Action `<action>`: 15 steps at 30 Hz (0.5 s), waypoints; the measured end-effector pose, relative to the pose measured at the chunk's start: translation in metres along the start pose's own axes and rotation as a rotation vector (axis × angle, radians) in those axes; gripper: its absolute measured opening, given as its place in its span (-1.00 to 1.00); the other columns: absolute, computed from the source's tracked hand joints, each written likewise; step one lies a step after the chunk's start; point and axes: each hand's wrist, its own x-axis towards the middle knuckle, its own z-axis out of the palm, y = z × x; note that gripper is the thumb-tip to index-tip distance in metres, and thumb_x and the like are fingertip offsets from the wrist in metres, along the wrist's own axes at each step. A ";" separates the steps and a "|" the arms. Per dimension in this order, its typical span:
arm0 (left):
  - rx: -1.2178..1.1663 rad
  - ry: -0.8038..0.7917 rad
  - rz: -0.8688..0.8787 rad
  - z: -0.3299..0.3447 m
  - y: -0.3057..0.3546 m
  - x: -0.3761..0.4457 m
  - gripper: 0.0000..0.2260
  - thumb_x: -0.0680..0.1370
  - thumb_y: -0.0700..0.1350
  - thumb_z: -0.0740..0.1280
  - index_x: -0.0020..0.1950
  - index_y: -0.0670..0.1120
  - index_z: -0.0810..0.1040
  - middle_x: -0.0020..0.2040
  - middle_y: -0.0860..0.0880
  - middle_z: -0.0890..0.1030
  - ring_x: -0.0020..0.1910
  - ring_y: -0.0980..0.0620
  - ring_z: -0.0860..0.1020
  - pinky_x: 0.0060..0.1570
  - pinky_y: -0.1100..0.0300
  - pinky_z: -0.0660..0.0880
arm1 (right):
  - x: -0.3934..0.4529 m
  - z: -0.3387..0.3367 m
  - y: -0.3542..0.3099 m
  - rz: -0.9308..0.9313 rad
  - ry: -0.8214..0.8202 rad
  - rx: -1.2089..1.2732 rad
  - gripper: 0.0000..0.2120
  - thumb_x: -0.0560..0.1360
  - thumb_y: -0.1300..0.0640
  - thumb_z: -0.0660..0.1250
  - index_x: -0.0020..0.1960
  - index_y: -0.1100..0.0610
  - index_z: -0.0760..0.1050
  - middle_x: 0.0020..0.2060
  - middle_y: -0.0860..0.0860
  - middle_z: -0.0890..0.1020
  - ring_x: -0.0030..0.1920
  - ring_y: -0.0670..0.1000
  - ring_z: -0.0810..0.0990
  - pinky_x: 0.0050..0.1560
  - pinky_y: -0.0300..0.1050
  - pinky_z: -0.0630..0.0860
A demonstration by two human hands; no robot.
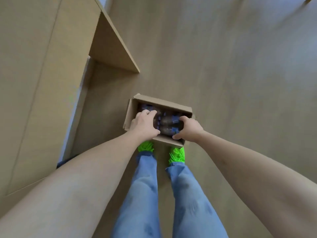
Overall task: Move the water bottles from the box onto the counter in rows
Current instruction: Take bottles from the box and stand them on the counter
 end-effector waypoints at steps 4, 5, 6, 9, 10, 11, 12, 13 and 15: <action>0.021 -0.074 -0.023 0.061 -0.031 0.050 -0.36 0.36 0.11 0.44 0.39 0.08 0.32 0.33 0.00 0.38 0.31 -0.10 0.35 0.19 -0.03 0.44 | 0.066 0.053 0.020 0.078 -0.055 0.025 -0.18 0.24 -0.08 0.56 0.41 0.06 0.32 0.20 0.14 0.51 0.17 0.17 0.53 0.10 -0.03 0.53; 0.018 -0.082 -0.022 0.076 -0.039 0.063 -0.37 0.36 0.12 0.45 0.38 0.08 0.33 0.33 0.00 0.38 0.31 -0.11 0.35 0.18 -0.04 0.44 | 0.084 0.067 0.024 0.092 -0.065 0.025 -0.18 0.24 -0.09 0.55 0.41 0.06 0.32 0.20 0.14 0.51 0.18 0.18 0.53 0.10 -0.03 0.53; 0.016 -0.088 -0.018 0.091 -0.047 0.077 -0.38 0.35 0.12 0.45 0.37 0.08 0.34 0.33 -0.01 0.39 0.31 -0.11 0.36 0.19 -0.05 0.44 | 0.102 0.081 0.028 0.101 -0.073 0.022 -0.18 0.25 -0.09 0.55 0.42 0.06 0.31 0.21 0.15 0.50 0.19 0.19 0.52 0.11 -0.03 0.51; 0.028 -0.097 -0.022 0.136 -0.071 0.122 -0.36 0.35 0.14 0.44 0.38 0.09 0.33 0.35 -0.03 0.38 0.32 -0.11 0.33 0.20 -0.02 0.42 | 0.157 0.128 0.042 0.116 -0.106 0.015 -0.22 0.30 -0.11 0.52 0.43 0.05 0.30 0.23 0.15 0.47 0.23 0.19 0.49 0.13 -0.01 0.49; 0.034 -0.096 -0.030 0.150 -0.079 0.138 -0.36 0.36 0.14 0.44 0.39 0.09 0.32 0.36 -0.03 0.38 0.33 -0.11 0.33 0.19 -0.01 0.41 | 0.175 0.142 0.047 0.128 -0.115 0.013 -0.24 0.32 -0.11 0.50 0.42 0.05 0.30 0.23 0.15 0.46 0.23 0.19 0.48 0.13 0.00 0.48; 0.036 -0.096 -0.038 0.162 -0.087 0.154 -0.36 0.37 0.15 0.44 0.40 0.09 0.32 0.37 -0.02 0.37 0.34 -0.10 0.33 0.19 0.00 0.40 | 0.193 0.156 0.052 0.143 -0.123 0.010 -0.25 0.33 -0.11 0.49 0.43 0.04 0.30 0.24 0.14 0.46 0.24 0.19 0.47 0.14 0.00 0.48; 0.032 -0.098 -0.047 0.175 -0.096 0.170 -0.36 0.37 0.15 0.44 0.40 0.09 0.32 0.37 -0.01 0.37 0.34 -0.10 0.32 0.18 0.00 0.40 | 0.210 0.168 0.059 0.157 -0.131 0.003 -0.26 0.34 -0.11 0.48 0.43 0.03 0.29 0.24 0.14 0.46 0.25 0.19 0.46 0.15 0.01 0.48; 0.028 -0.101 -0.055 0.188 -0.106 0.185 -0.36 0.38 0.15 0.45 0.40 0.08 0.32 0.36 -0.01 0.37 0.34 -0.10 0.32 0.19 0.00 0.39 | 0.227 0.180 0.065 0.170 -0.136 -0.010 -0.27 0.35 -0.12 0.47 0.43 0.03 0.29 0.25 0.14 0.45 0.26 0.20 0.45 0.18 0.03 0.48; 0.040 -0.107 -0.062 0.212 -0.125 0.213 -0.37 0.39 0.15 0.45 0.40 0.07 0.32 0.36 -0.02 0.38 0.34 -0.09 0.32 0.20 0.00 0.38 | 0.258 0.200 0.078 0.183 -0.129 -0.046 -0.31 0.35 -0.13 0.46 0.39 0.05 0.31 0.25 0.15 0.44 0.27 0.22 0.44 0.21 0.06 0.47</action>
